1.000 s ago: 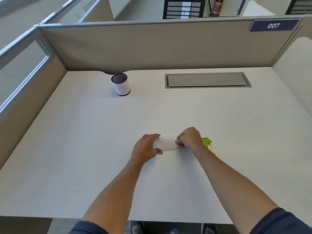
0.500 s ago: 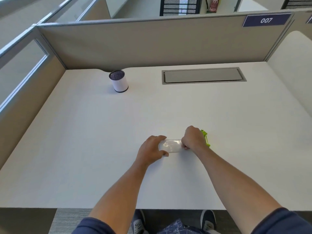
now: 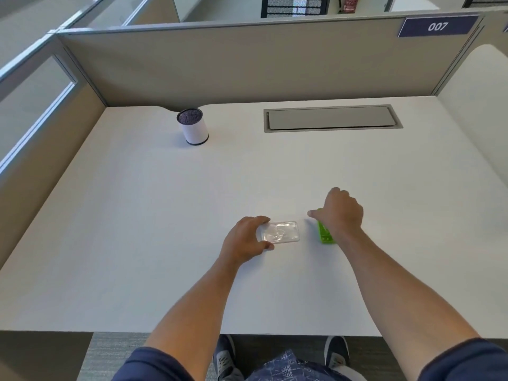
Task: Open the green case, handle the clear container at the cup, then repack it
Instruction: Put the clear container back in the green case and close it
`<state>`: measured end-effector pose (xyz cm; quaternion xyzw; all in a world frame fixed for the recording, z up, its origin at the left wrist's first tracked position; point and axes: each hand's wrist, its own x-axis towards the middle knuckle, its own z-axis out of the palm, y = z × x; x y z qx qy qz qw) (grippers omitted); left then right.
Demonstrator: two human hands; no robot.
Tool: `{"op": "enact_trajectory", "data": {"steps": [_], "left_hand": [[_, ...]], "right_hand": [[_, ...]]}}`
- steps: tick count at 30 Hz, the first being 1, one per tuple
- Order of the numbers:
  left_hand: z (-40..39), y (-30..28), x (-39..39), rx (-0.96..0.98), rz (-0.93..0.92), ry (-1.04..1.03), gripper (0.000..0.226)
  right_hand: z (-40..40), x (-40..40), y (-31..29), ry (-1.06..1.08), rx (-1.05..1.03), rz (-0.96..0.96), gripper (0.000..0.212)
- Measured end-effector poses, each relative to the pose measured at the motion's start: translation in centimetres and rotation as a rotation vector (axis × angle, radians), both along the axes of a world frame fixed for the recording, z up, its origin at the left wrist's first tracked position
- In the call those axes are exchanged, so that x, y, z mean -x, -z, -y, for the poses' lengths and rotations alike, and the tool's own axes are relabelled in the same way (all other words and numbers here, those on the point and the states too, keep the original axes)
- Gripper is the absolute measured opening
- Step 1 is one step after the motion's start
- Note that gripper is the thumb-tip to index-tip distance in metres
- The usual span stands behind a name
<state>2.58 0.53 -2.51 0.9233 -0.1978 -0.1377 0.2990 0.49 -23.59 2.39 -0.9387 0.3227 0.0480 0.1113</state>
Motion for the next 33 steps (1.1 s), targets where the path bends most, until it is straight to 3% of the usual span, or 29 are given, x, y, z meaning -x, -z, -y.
{"op": "enact_trajectory", "data": {"steps": [4, 7, 18, 24, 28, 33], "left_hand": [[-0.1, -0.1, 0.0, -0.011, 0.006, 0.011, 0.070], [-0.1, -0.1, -0.1, -0.023, 0.002, 0.016, 0.067], [-0.2, 0.1, -0.4, -0.026, -0.025, 0.018, 0.067], [-0.3, 0.3, -0.4, 0.013, -0.063, -0.009, 0.084], [-0.3, 0.4, -0.4, 0.032, -0.094, -0.024, 0.096], [-0.4, 0.7, -0.6, 0.028, -0.094, -0.038, 0.098]], "right_hand": [[0.2, 0.3, 0.7, -0.020, 0.043, -0.150, 0.036], [0.1, 0.4, 1.4, -0.016, 0.033, -0.161, 0.027], [0.0, 0.4, 1.5, -0.096, -0.140, -0.078, 0.037], [-1.5, -0.1, 0.4, -0.490, -0.344, 0.036, 0.056], [-3.3, -0.6, 0.0, -0.811, -0.224, -0.082, 0.055], [-4.9, -1.1, 0.0, -0.917, -0.135, -0.117, 0.041]]}}
